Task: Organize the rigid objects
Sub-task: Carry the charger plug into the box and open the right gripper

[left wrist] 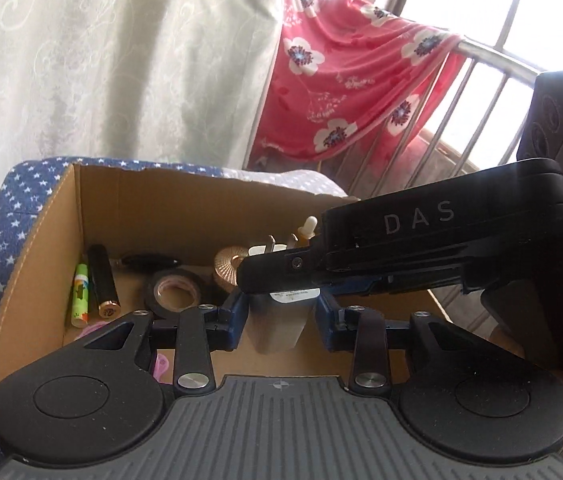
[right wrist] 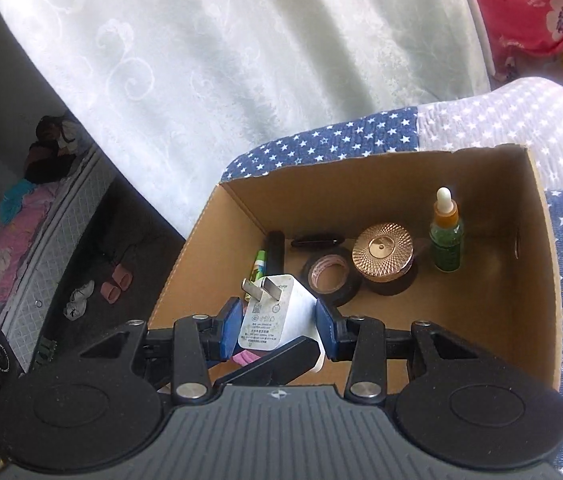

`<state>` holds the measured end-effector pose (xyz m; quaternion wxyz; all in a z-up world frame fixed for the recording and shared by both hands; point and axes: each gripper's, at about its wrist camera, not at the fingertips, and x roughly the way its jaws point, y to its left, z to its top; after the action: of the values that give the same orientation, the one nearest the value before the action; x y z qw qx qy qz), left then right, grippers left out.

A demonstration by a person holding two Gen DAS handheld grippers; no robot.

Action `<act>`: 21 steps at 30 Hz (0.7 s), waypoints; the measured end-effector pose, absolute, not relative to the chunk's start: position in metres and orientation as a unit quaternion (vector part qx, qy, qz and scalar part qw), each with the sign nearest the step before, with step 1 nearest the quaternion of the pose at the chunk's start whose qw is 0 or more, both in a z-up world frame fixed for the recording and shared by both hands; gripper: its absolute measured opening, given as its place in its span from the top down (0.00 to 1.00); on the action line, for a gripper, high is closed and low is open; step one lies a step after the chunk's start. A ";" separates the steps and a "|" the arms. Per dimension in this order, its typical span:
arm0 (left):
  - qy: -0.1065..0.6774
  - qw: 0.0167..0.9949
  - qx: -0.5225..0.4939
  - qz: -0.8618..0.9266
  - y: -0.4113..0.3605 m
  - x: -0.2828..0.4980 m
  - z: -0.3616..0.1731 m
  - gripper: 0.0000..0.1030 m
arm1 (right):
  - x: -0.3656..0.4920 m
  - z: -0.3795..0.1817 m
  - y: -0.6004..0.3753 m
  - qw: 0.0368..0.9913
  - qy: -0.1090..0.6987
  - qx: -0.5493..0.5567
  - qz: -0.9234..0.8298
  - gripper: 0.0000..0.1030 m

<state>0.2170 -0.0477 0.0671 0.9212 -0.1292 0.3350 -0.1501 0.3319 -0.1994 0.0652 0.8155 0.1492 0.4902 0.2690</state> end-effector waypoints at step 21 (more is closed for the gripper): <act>0.400 0.899 -0.141 -0.113 -0.039 0.236 0.033 0.50 | 0.362 0.019 -0.201 0.781 0.548 0.144 0.265 0.68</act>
<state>0.2355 -0.0392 0.0326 0.8987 -0.1410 0.3995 -0.1132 0.3617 -0.2012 0.0194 0.7805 0.1443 0.5476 0.2648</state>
